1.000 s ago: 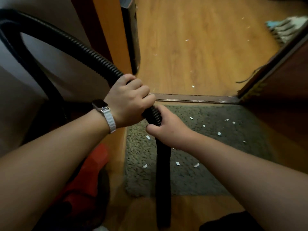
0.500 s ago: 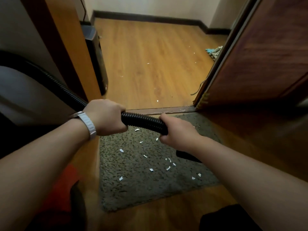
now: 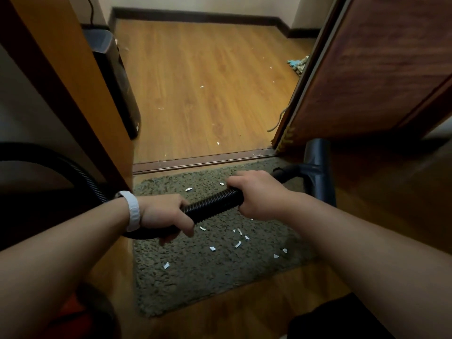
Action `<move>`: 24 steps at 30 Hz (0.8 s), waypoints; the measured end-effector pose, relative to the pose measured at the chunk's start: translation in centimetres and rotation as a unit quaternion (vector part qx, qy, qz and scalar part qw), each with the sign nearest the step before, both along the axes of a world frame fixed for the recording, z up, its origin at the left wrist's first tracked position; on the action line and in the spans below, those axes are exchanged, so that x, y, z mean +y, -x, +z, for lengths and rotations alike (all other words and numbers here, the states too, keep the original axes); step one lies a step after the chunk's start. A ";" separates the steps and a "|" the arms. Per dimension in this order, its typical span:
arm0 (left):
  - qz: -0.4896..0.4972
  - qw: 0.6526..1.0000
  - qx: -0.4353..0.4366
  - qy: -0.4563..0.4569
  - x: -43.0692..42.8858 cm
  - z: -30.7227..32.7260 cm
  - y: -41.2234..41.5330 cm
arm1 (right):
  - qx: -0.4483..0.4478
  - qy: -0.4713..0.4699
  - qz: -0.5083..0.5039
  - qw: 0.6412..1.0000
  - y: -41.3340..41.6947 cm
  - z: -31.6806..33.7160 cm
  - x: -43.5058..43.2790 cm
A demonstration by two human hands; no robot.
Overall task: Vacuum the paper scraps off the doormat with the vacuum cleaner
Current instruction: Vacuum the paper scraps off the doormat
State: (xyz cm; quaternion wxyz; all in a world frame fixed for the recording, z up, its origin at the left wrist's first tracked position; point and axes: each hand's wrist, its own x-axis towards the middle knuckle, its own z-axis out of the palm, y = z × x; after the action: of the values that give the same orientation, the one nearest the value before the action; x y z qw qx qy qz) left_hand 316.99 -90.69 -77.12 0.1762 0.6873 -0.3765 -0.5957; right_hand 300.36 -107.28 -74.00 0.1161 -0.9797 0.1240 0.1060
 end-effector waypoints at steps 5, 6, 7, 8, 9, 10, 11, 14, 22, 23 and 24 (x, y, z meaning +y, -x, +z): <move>-0.116 0.887 -0.418 0.158 0.1 -0.8 2.1 | 0.069 0.004 -0.019 0.997 0.6 0.9 -1.0; -0.113 0.857 -0.469 0.180 0.2 -0.9 2.5 | 0.069 0.007 -0.025 0.997 0.7 0.9 -1.2; -0.099 0.850 -0.480 0.193 0.3 -1.1 2.8 | 0.065 0.011 -0.029 0.997 0.8 0.9 -1.4; -0.084 0.853 -0.476 0.195 0.2 -1.2 3.2 | 0.058 0.018 -0.032 0.998 0.8 0.8 -1.5; -0.069 0.864 -0.462 0.190 0.0 -1.3 3.5 | 0.047 0.023 -0.037 0.998 0.8 0.6 -1.6; -0.046 0.878 -0.440 0.184 -0.3 -1.2 3.8 | 0.034 0.021 -0.052 0.998 0.8 0.4 -1.8; -0.017 0.894 -0.410 0.179 -0.6 -0.9 4.0 | 0.015 0.009 -0.077 0.997 0.7 0.1 -1.9; 0.078 0.931 -0.306 0.184 -1.7 -0.1 4.7 | -0.058 -0.044 -0.170 0.983 0.5 -0.6 -2.3; 0.210 0.949 -0.146 0.184 -3.5 0.5 7.6 | -0.113 -0.334 -0.422 0.835 -0.7 -0.9 -1.5; 0.199 0.949 -0.161 0.186 -3.5 0.6 8.0 | -0.116 -0.402 -0.445 0.792 -0.8 -0.8 -1.4; 0.182 0.948 -0.183 0.189 -3.5 0.7 8.5 | -0.118 -0.455 -0.459 0.754 -1.0 -0.7 -1.3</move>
State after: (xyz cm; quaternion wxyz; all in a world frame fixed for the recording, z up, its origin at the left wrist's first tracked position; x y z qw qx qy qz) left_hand 308.45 -94.15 -76.45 0.3364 0.7953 -0.3764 -0.3356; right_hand 301.40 -108.62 -74.68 0.5962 -0.6416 0.4814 -0.0329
